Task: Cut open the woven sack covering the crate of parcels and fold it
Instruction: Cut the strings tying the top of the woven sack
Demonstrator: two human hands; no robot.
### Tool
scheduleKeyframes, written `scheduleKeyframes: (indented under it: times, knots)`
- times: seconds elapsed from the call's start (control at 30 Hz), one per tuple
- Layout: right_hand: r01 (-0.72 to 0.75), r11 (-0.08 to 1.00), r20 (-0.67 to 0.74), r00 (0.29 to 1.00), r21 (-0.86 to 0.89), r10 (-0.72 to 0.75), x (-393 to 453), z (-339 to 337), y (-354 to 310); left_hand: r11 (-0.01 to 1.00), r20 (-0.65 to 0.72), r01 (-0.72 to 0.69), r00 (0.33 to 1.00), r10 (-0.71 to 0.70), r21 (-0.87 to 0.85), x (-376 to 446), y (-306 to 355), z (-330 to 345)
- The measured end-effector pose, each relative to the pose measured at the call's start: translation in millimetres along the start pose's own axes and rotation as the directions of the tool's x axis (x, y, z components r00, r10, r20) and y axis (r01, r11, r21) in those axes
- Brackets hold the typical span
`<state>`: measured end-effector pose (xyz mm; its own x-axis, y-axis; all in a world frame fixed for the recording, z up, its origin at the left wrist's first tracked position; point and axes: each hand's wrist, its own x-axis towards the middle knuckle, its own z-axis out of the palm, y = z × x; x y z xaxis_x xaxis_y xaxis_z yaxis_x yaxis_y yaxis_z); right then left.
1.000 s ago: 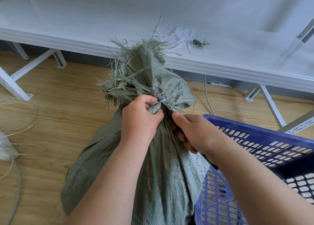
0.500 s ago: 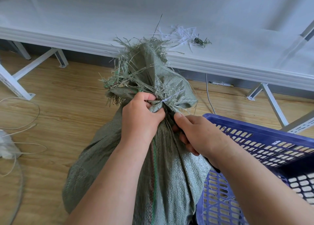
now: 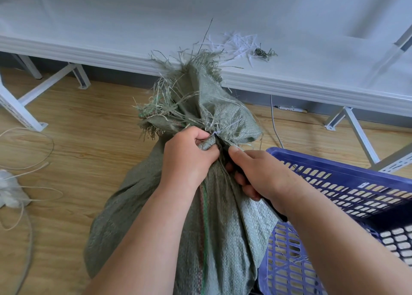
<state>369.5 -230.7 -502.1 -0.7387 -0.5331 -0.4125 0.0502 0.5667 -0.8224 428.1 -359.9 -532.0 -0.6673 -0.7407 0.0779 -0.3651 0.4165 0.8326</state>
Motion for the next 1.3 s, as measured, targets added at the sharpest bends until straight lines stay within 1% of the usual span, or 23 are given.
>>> scheduleKeyframes:
  times: [0.13, 0.43, 0.53, 0.77, 0.87, 1.07, 1.3]
  knots:
    - [0.006, 1.000, 0.010, 1.000, 0.003, -0.006, -4.5, -0.4, 0.9, 1.000, -0.052, -0.018, 0.998, 0.017, -0.014, -1.9, 0.2, 0.8]
    - [0.007, 0.999, -0.016, 1.000, -0.047, -0.007, -8.7, -1.6, 1.7, 1.000, -0.088, -0.025, 0.996, 0.024, -0.012, -3.0, 2.3, 0.7]
    - [0.004, 0.999, -0.018, 1.000, -0.051, -0.005, -10.2, -1.4, 1.7, 1.000, -0.089, -0.027, 0.996, 0.028, 0.015, -2.9, 2.3, 0.0]
    - [0.004, 0.999, -0.053, 0.999, -0.039, -0.006, -6.4, 2.4, -0.8, 0.999, -0.038, -0.027, 0.999, 0.028, 0.035, -3.1, 3.5, 1.1]
    - [-0.002, 1.000, -0.036, 0.999, -0.010, 0.001, -2.4, 4.2, -4.0, 0.998, -0.029, -0.033, 0.999, 0.035, 0.045, -2.5, 2.3, 0.7]
    - [-0.011, 0.999, 0.023, 1.000, 0.048, 0.010, -5.4, 2.2, -5.8, 1.000, -0.058, -0.017, 0.998, 0.017, 0.000, -0.9, -1.1, -1.2]
    - [0.003, 0.999, -0.002, 1.000, 0.033, -0.003, -10.4, 1.3, -2.1, 1.000, -0.073, -0.023, 0.997, 0.023, -0.005, 0.1, -2.7, -1.2]
